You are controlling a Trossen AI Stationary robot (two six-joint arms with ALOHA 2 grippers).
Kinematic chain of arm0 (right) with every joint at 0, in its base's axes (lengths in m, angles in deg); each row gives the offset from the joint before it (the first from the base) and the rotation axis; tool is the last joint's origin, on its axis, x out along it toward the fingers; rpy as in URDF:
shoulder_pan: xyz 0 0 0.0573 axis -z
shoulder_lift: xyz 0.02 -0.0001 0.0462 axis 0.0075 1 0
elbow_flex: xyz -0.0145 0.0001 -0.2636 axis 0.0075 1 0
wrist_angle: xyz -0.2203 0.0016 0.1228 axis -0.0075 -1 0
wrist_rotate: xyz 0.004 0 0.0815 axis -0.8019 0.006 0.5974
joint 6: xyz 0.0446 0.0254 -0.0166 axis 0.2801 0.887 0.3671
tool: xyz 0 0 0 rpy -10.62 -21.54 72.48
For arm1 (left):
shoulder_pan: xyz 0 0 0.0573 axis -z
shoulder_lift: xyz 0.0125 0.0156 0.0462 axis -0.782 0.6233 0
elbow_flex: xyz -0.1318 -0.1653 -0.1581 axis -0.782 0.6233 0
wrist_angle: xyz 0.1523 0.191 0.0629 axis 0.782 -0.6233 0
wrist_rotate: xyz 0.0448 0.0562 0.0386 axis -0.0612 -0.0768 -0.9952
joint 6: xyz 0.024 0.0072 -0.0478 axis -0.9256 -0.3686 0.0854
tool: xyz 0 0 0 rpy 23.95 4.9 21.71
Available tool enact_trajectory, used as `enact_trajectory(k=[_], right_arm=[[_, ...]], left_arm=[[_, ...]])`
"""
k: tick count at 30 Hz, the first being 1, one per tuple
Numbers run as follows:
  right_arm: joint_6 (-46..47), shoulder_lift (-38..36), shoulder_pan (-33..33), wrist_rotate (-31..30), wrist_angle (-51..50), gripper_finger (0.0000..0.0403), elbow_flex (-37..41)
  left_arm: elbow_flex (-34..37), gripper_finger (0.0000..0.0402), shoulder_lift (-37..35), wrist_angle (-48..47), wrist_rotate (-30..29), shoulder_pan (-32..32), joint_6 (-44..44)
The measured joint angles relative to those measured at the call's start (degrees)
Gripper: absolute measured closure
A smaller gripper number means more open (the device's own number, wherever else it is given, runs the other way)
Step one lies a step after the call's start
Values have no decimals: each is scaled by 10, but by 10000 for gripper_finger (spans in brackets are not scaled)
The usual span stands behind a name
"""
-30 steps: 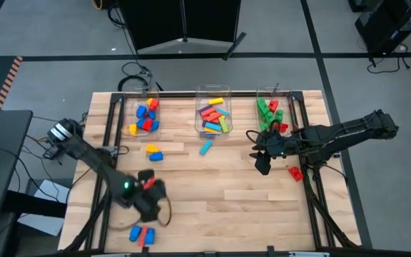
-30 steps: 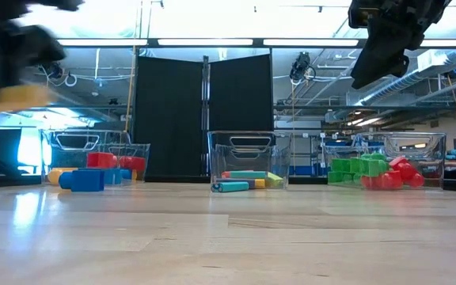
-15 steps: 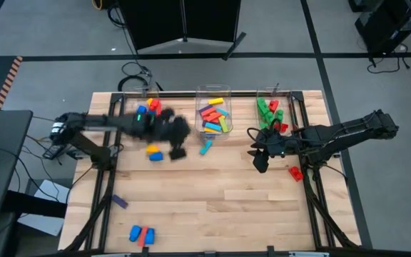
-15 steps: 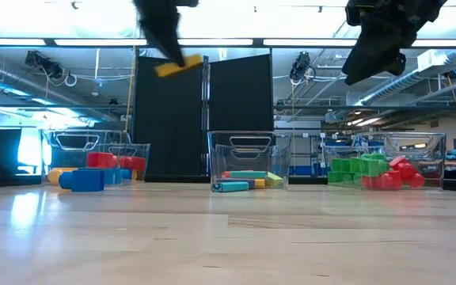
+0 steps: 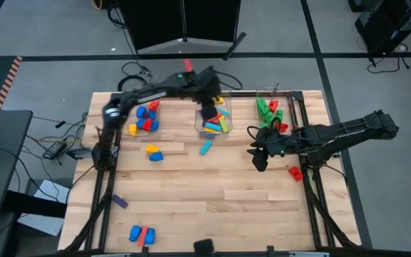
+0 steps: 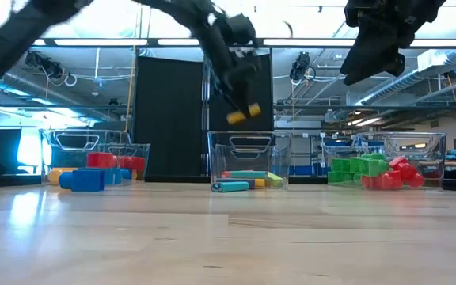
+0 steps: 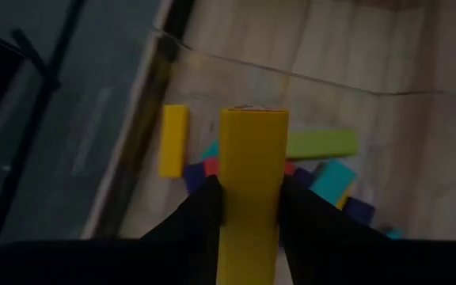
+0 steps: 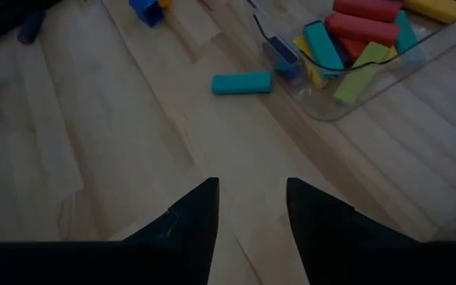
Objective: Sort blocks by size
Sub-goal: Put the yellow block into the middle transparent bin, then put the blue block into the middle transparent bin
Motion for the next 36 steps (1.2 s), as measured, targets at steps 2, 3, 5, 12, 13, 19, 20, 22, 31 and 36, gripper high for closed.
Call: enact_trajectory(k=[2,3,5,12,13,19,20,22,31,36], right_arm=[[0,0,0,0,1,243,0],[0,0,0,0,2,243,0],[0,0,0,0,5,243,0],[25,0,0,-23,11,243,0],[31,0,0,-28,11,243,0],[36,0,5,-44,11,243,0],[36,0,7,-45,11,243,0],[36,0,11,-45,11,243,0],[35,0,25,-45,11,243,0],[34,0,25,-45,11,243,0]], left_arm=[[-32,299,46,-6,6,-5,0],[-46,299,65,-10,10,-7,0],[-64,299,98,-19,25,-13,2],[-73,282,161,-23,70,-28,4],[-73,278,163,-24,70,-29,4],[-73,253,168,-15,44,-30,6],[-74,249,168,-14,39,-30,7],[-74,239,168,-16,36,-31,8],[-103,191,169,-34,36,-31,6],[-196,189,169,-104,21,-31,15]])
